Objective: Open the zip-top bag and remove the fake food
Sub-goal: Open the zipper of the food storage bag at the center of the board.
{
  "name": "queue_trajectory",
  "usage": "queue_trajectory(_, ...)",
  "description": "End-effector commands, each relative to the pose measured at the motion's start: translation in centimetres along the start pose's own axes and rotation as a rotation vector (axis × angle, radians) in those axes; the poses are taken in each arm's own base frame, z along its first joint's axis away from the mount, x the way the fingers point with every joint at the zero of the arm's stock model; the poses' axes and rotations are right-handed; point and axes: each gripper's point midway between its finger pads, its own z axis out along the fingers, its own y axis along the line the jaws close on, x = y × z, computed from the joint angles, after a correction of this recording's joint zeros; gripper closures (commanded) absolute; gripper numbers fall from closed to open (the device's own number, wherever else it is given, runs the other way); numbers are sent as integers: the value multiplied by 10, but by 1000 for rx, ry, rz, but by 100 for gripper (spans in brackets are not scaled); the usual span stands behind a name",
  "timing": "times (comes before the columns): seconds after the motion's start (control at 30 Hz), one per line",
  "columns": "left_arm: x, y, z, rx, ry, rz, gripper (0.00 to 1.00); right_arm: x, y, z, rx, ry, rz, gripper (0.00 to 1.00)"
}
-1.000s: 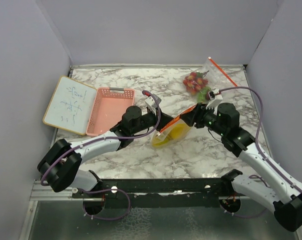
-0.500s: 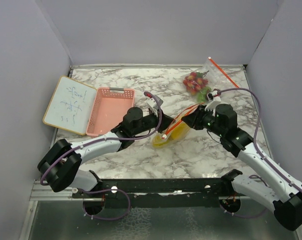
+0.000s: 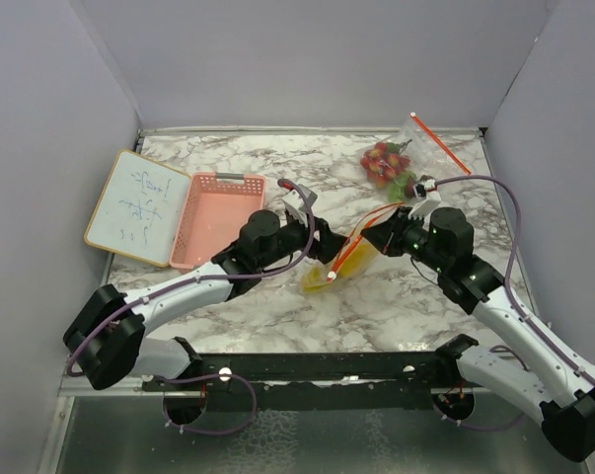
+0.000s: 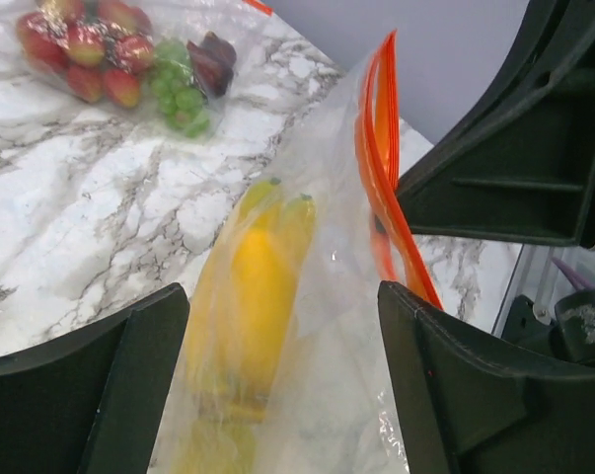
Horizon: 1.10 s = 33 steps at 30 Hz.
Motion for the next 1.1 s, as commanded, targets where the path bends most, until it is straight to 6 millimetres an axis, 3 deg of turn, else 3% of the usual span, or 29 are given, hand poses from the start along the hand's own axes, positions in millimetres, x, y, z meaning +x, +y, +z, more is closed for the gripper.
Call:
queue_trajectory(0.0,-48,-5,-9,-54,-114,-5,18,-16,1,-4,7,-65,-36,98)
queue_trajectory(0.17,-71,-30,-15,37,-140,-7,20,-13,-4,-2,21,-60,-42,98)
queue_trajectory(0.27,-73,-40,-14,69,-129,15,19,-10,-8,0,33,-53,-41,98)
queue_trajectory(0.57,-40,-46,9,56,-8,67,25,-9,-7,0,29,-56,-39,98)
queue_trajectory(0.83,-23,-23,23,-136,82,131,56,-11,-8,-3,32,-65,-43,98)
queue_trajectory(1.03,-28,-22,26,-173,76,163,98,-7,-9,-1,33,-56,-36,98)
queue_trajectory(1.07,-27,-22,27,-180,79,166,100,-7,-8,-1,28,-58,-31,98)
